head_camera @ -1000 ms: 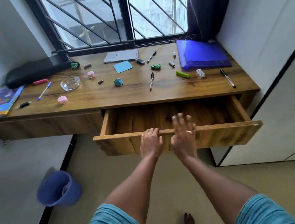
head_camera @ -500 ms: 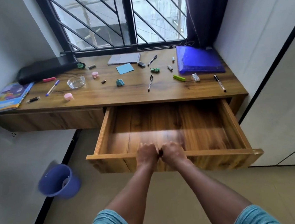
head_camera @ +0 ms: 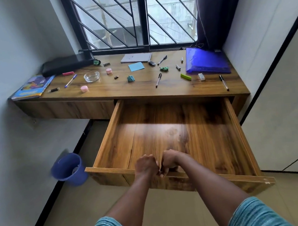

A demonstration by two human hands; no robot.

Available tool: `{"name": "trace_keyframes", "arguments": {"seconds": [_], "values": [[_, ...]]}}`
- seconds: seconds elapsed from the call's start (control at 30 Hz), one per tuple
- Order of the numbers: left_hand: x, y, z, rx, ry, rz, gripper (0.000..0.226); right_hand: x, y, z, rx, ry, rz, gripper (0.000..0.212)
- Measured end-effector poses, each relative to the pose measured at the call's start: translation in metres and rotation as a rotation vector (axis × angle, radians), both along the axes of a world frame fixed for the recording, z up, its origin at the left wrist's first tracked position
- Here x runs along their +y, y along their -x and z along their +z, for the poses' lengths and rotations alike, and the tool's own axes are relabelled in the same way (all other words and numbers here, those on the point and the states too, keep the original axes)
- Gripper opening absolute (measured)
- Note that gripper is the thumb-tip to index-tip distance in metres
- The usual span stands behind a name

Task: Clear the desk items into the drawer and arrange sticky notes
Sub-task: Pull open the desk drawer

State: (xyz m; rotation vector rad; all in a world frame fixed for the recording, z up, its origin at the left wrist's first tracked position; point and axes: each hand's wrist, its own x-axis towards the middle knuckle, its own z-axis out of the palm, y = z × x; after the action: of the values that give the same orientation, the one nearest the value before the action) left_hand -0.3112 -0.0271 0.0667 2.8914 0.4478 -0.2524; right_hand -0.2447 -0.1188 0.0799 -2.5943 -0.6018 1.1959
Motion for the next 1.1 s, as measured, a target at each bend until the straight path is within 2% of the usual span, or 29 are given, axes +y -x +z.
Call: {"name": "trace_keyframes", "arguments": {"seconds": [0.13,0.27,0.37,0.7,0.83,0.97,1.1], "values": [[0.003,0.011,0.006,-0.017,0.051,0.014,0.032,-0.002,0.007,0.004,0.037,-0.046,-0.032,0.028],[0.002,0.013,0.011,-0.034,0.074,0.015,0.031,-0.001,0.007,0.008,0.088,-0.049,-0.099,0.008],[0.003,0.014,0.011,-0.026,0.081,0.02,0.03,0.003,0.005,0.009,0.116,-0.012,-0.11,0.016],[0.023,-0.002,0.018,0.12,0.102,-0.03,0.028,0.043,-0.018,0.004,0.287,0.188,-0.012,0.015],[0.068,-0.022,0.03,0.03,0.088,-0.051,0.028,0.085,-0.036,0.008,0.143,0.104,-0.044,0.02],[0.144,-0.048,0.049,-0.094,0.059,0.034,0.035,0.155,-0.058,0.026,-0.056,-0.134,-0.18,0.025],[0.235,-0.07,0.056,-0.144,0.059,0.102,0.038,0.243,-0.076,0.035,-0.106,-0.251,-0.283,0.026]]}}
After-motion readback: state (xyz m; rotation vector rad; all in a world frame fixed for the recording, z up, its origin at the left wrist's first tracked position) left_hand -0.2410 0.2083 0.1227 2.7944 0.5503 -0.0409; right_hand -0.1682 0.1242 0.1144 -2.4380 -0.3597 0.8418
